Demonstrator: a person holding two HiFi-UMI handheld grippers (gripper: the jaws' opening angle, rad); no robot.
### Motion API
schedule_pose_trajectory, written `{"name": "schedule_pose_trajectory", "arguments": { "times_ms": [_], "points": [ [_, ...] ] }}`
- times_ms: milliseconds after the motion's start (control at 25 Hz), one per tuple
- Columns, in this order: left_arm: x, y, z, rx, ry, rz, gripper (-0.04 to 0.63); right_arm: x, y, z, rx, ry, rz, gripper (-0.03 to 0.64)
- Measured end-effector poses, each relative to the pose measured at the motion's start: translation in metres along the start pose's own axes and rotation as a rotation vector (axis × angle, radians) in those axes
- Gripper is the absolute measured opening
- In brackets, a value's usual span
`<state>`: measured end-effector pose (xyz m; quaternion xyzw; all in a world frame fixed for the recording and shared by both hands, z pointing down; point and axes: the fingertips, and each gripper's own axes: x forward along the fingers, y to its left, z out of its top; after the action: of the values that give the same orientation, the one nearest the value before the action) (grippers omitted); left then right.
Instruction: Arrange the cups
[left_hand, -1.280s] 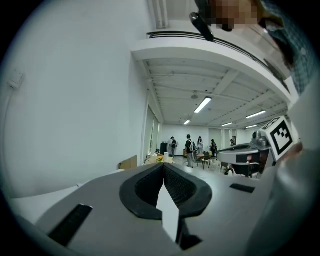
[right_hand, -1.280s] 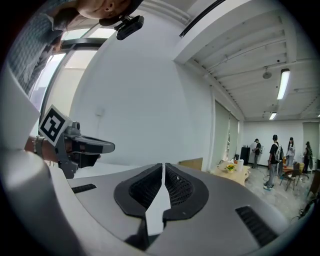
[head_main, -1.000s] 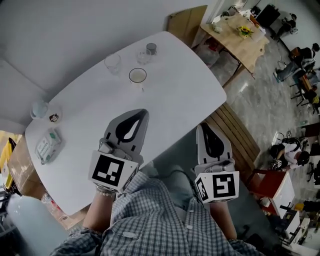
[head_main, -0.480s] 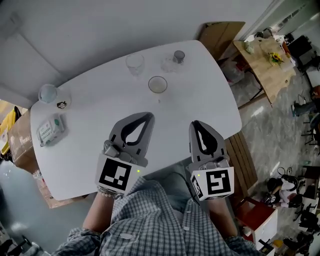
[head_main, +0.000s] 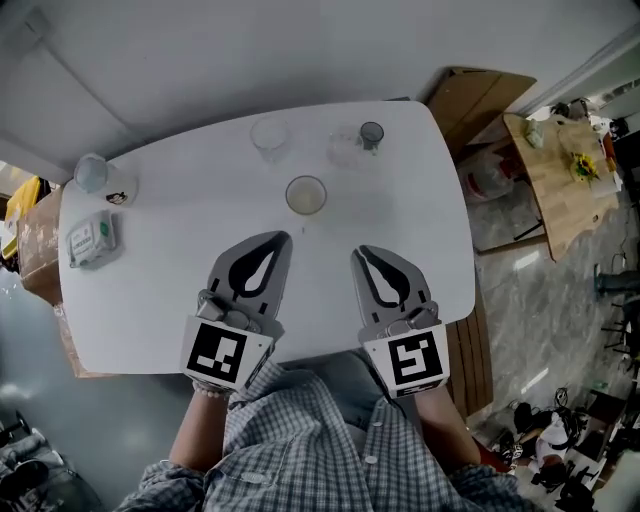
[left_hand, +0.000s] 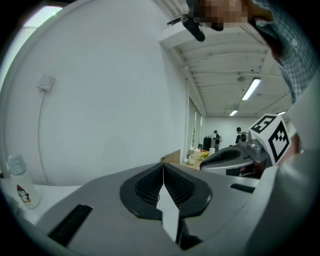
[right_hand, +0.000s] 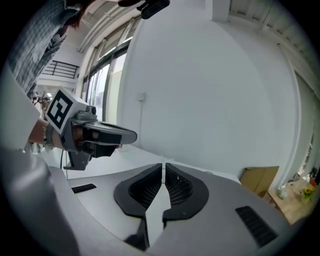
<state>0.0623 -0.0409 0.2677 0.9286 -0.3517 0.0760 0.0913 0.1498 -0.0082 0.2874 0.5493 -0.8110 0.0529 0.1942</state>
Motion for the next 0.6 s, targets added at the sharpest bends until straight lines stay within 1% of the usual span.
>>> {"name": "schedule_pose_trajectory", "arguments": {
  "times_ms": [160,320,400,600],
  "points": [
    [0.014,0.002,-0.005,-0.010,0.017,0.096,0.012,0.015,-0.007,-0.011,-0.080,0.022,0.118,0.034],
    [0.022,0.005,-0.014,-0.020,0.036,0.170,0.012,0.029,-0.010,-0.023,-0.061,0.034,0.202,0.034],
    [0.024,0.006,-0.020,-0.033,0.045,0.200,0.012,0.036,-0.012,-0.028,-0.042,0.037,0.230,0.034],
    [0.029,0.015,-0.034,-0.069,0.076,0.251,0.012,0.057,-0.007,-0.040,-0.026,0.042,0.253,0.034]
  ]
}}
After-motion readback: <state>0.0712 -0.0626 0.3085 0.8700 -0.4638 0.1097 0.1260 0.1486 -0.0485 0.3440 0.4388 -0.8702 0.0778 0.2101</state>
